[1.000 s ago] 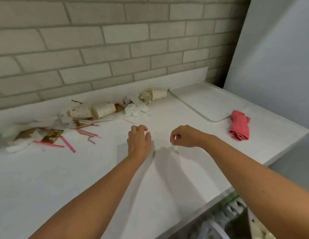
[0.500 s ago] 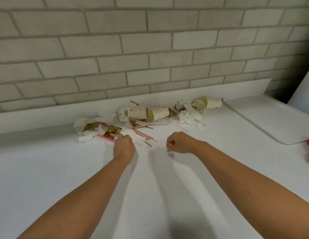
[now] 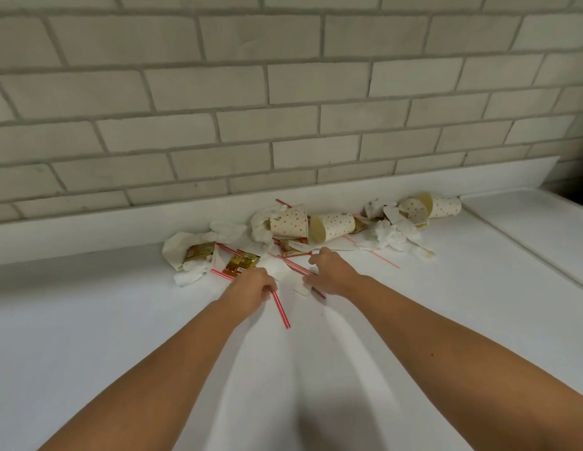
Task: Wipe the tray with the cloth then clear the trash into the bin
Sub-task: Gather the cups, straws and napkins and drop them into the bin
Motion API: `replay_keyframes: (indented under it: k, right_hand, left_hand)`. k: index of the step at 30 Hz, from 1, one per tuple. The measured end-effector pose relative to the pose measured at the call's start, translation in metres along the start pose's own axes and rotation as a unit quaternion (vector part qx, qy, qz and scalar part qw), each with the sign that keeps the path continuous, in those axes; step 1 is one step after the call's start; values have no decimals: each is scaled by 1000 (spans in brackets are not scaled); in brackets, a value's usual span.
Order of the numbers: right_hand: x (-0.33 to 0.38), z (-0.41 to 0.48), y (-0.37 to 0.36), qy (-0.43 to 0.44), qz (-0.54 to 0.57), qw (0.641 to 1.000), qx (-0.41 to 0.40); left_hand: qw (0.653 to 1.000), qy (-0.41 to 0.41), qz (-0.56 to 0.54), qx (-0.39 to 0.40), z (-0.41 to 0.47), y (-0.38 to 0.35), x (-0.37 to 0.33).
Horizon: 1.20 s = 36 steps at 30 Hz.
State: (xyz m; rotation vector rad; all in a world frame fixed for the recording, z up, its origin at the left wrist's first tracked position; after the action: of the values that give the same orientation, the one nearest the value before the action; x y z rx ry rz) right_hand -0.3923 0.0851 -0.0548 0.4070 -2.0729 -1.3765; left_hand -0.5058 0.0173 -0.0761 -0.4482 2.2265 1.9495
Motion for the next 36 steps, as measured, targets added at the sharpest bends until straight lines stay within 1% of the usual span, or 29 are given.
replay_keyframes:
  k: [3, 6, 9, 12, 14, 17, 19, 22, 25, 28, 30, 32, 34, 36]
  right_hand:
    - [10, 17, -11, -13, -17, 1000, 11]
    - [19, 27, -19, -21, -64, 997, 23]
    - [18, 34, -18, -30, -84, 996, 21]
    - [15, 35, -13, -34, -79, 996, 24]
    - [15, 34, -12, -34, -81, 996, 35]
    - [16, 33, -18, -42, -95, 992, 76]
    - [17, 31, -25, -49, -105, 987, 107]
    - [12, 27, -32, -61, -128, 981, 133]
    - [9, 21, -35, -71, -156, 977, 129]
    - [1, 17, -36, -86, -137, 980, 114]
    - [-3, 14, -35, -81, -128, 983, 105]
    - [-10, 11, -34, -72, -118, 985, 102]
    - [-16, 8, -31, -68, -103, 986, 107]
    - [-23, 6, -27, -73, -83, 987, 113]
  left_hand:
    - [998, -49, -24, 14, -1, -7, -24]
    - [996, -73, -8, 39, -1, -11, -32]
    - [995, -80, 45, 37, 0, 1, -20]
    - [988, -63, 112, 91, 1, -1, -2]
    - [987, -62, 100, 108, -1, -5, -5]
    - [987, -97, 93, 93, -3, -11, -29]
    - [985, -106, 94, 96, -2, -15, -39]
    - [980, -87, 105, 145, -4, -25, -44]
    - [974, -92, 122, 170, -12, -34, -54]
    - [976, -95, 123, 153, -21, -33, -63]
    - [984, -79, 83, 138, -24, -26, -59]
    - [991, -44, 28, 124, -28, -17, -47]
    - [995, 8, -19, 99, -32, -5, -27]
    - [996, 58, -47, 49, -35, 10, -6]
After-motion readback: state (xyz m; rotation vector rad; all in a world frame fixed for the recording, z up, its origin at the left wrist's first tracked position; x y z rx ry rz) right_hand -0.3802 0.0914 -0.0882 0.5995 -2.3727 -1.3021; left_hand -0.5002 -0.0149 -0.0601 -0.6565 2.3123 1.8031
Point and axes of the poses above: each hand's wrist, its own z-axis towards the middle knuckle, its own y-axis out of the back of the hand, x = y × z, the point moved 10 cm from there along z, towards the middle knuckle, and after that the axes turned 8 degrees about x, right-handed, at the moved point
